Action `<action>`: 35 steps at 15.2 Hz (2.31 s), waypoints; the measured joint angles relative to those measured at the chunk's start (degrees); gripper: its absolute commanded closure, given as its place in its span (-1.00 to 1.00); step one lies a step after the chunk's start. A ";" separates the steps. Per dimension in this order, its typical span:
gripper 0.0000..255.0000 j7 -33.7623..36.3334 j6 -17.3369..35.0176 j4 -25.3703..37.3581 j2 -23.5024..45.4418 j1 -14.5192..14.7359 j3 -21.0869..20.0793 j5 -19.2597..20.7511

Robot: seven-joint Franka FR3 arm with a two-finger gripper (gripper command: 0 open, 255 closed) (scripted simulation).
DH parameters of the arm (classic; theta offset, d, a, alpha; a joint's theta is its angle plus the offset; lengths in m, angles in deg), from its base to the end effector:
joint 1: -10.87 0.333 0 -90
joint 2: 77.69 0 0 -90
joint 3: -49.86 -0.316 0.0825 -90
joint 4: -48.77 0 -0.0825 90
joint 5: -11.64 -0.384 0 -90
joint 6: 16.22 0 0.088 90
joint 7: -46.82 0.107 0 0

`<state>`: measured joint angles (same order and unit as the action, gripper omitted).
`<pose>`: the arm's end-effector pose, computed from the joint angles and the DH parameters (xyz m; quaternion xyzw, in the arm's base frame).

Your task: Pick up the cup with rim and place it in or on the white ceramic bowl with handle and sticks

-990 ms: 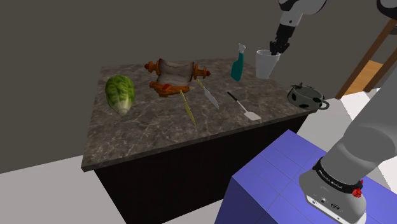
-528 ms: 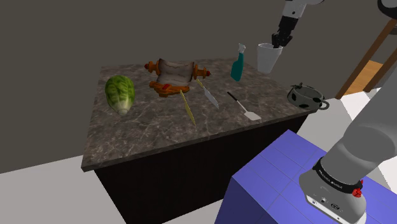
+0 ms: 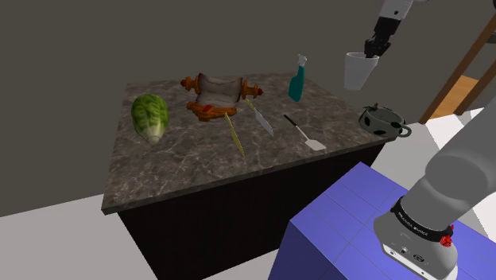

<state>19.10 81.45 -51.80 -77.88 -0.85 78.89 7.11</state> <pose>0.4266 -0.3582 0.5503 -0.9917 0.1195 -0.0027 0.0463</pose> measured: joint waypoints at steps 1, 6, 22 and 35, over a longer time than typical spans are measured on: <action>1.00 -0.88 -0.07 -0.73 -0.80 -0.47 0.48 0.44; 1.00 -6.81 -1.85 -0.80 -2.49 -3.51 3.71 1.75; 1.00 -20.19 -0.98 -1.34 -1.14 -9.76 10.72 2.02; 1.00 -21.32 9.20 -10.46 0.34 -9.89 10.89 0.96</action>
<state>-2.22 90.65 -62.26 -77.54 -10.74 89.78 8.07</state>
